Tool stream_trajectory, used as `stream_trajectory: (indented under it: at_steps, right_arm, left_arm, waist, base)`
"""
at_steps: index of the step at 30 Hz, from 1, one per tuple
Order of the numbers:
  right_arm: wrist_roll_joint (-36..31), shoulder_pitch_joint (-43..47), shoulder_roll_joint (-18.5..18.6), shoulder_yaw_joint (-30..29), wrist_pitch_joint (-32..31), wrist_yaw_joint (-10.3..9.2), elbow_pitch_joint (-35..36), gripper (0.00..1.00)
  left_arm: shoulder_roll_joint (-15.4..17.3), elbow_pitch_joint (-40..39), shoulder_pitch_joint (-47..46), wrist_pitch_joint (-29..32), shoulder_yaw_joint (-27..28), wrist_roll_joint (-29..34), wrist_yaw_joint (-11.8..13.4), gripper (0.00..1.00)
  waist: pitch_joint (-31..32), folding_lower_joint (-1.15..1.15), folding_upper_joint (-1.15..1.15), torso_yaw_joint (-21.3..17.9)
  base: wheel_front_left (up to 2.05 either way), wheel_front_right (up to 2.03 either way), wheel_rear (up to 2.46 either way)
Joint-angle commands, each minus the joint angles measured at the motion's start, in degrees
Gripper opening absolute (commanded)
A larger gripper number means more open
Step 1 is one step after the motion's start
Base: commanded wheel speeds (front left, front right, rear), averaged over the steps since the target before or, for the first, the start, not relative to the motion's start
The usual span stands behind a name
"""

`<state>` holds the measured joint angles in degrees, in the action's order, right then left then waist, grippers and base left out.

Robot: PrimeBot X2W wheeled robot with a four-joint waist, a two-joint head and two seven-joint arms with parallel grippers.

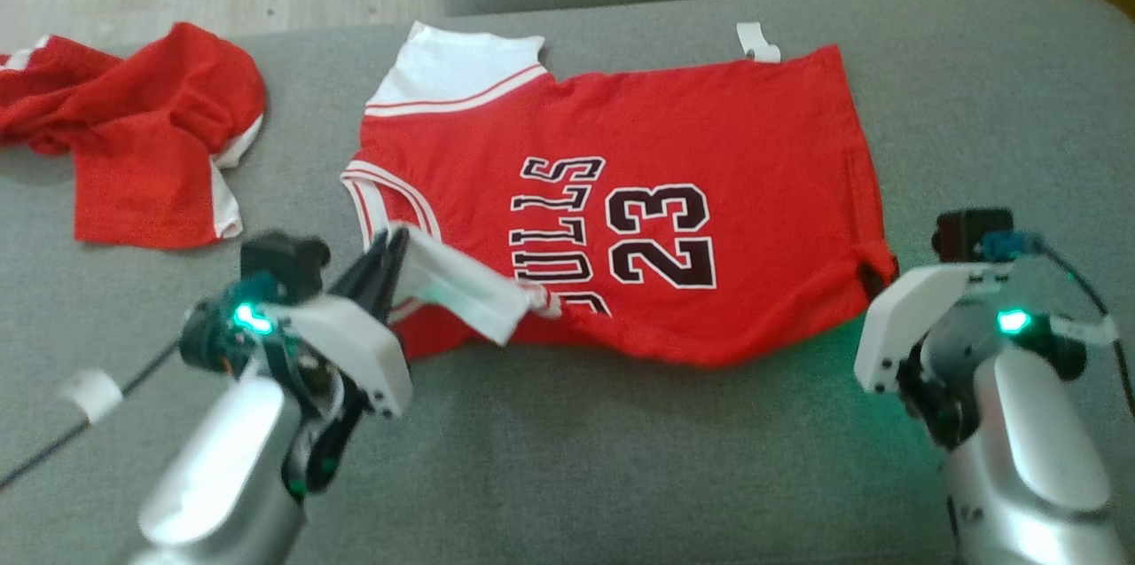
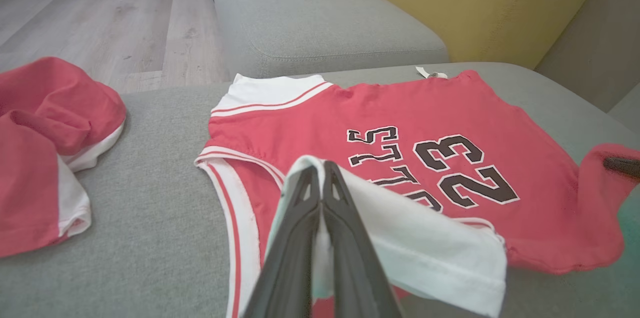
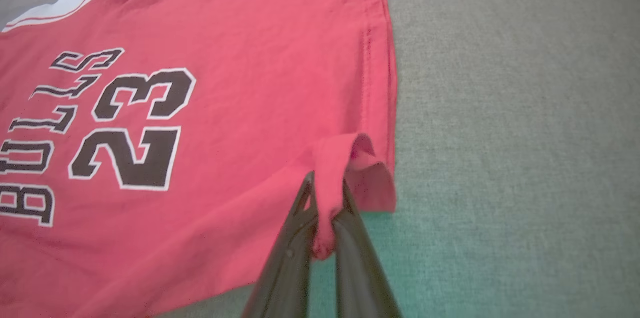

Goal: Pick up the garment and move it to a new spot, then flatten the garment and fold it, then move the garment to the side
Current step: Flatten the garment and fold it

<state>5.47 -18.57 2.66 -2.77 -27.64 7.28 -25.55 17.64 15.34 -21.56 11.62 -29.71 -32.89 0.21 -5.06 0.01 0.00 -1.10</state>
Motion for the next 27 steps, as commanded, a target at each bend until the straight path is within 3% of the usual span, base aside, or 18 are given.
stream_trajectory:
  at_steps: [1, 14, 16, 17, 18, 20, 21, 22, 27]
  right_arm:
    - [-0.3, -3.5, 0.5, 0.7, 0.0, 0.21, 1.4, 0.00]
    - [1.5, -11.9, 0.2, -1.0, 2.9, 0.21, -8.9, 0.00]
    - [1.9, -13.2, 0.2, -1.0, 3.6, 0.21, -10.6, 0.32]
    - [2.3, -13.9, 0.2, -0.7, 4.1, 0.21, -11.4, 0.75]
    - [2.9, -14.6, 0.2, -0.5, 4.6, 0.21, -12.2, 1.00]
    - [3.4, -16.1, 0.2, -0.3, 5.5, 0.21, -13.9, 1.00]
    - [3.4, -16.9, 0.2, -0.2, 5.9, 0.21, -14.9, 1.00]
    - [3.6, -17.7, 0.2, -0.4, 6.5, 0.21, -15.8, 1.00]
    - [3.2, -20.8, 0.2, -1.8, 10.6, 0.21, -19.3, 1.00]
  left_arm:
    - [1.2, -0.4, -4.3, 0.0, 2.4, 0.0, -0.4, 0.00]
    - [-0.8, 13.6, -12.3, -4.2, 3.1, -0.2, -2.3, 0.00]
    - [-1.2, 15.1, -13.2, -5.1, 3.3, -0.2, -2.3, 0.00]
    - [-1.3, 15.9, -13.6, -5.6, 3.4, -0.3, -2.4, 0.00]
    - [-1.4, 16.6, -14.1, -6.3, 3.5, -0.3, -2.5, 0.00]
    - [-1.7, 18.0, -15.1, -7.5, 3.7, -0.1, -2.5, 0.36]
    - [-1.8, 18.7, -15.6, -8.0, 3.7, -0.1, -2.5, 0.96]
    - [-1.9, 19.3, -16.1, -8.7, 3.9, 0.0, -2.4, 1.00]
    - [-2.4, 22.4, -17.8, -11.9, 4.3, 0.1, -2.5, 1.00]
  waist:
    - [-0.7, -0.01, 0.00, -0.4]
    - [-3.8, -0.01, 0.00, -2.1]
    - [-4.0, -0.01, 0.00, -2.2]
    - [-4.1, -0.01, 0.00, -2.2]
    - [-4.2, -0.01, 0.00, -2.3]
    - [-4.4, -0.01, 0.00, -2.4]
    - [-4.4, -0.01, 0.00, -2.4]
    - [-4.5, -0.01, 0.00, -2.4]
    - [-4.2, -0.01, 0.00, -2.1]
  base:
    - [0.00, 0.00, 0.00]
    - [0.00, 0.00, 0.00]
    - [0.00, 0.00, 0.00]
    - [0.00, 0.00, 0.00]
    - [0.00, 0.00, 0.00]
    - [0.00, 0.00, 0.00]
    - [0.00, 0.00, 0.00]
    - [0.00, 0.00, 0.00]
    - [0.00, 0.00, 0.00]
